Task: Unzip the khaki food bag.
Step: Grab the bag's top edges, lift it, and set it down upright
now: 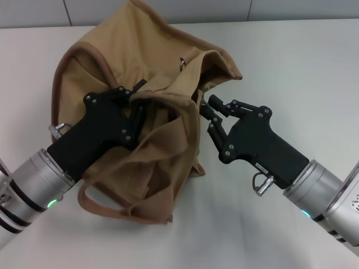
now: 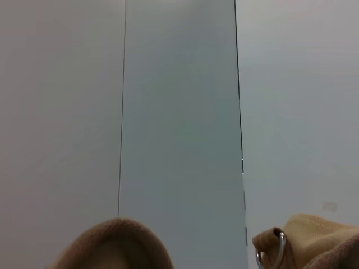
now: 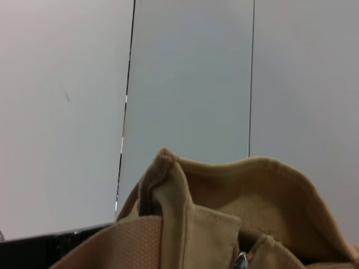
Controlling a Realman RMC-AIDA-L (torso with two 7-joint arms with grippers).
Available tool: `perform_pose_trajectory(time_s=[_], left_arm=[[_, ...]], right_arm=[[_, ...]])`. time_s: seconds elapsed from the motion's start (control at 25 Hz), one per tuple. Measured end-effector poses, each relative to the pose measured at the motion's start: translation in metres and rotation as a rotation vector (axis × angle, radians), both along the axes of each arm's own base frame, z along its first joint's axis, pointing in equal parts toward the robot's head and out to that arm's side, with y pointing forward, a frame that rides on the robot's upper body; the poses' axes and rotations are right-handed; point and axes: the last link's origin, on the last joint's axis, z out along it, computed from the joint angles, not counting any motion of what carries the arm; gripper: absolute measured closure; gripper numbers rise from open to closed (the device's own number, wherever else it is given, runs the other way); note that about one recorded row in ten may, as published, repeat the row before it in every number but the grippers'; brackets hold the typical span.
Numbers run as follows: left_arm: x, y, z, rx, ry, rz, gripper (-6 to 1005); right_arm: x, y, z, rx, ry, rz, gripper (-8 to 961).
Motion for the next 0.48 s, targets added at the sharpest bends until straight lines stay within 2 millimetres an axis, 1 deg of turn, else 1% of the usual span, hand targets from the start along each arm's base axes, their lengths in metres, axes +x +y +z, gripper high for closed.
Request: perform_pose_trajectory(time_s=[0.2,0.48], left_arm=[[-0.0010,-0.0012,-0.0001,-0.001,-0.001,0.004,949],[-0.0014,-0.0017,0.0030,0.018,-0.022,0.014,949]], right_arm=[[0.0000,-0.0004,0.0002,0.002,0.001,0.001,847],[0.0012,-0.0010,-0.0003,-0.003,-0.009,0.005,916]])
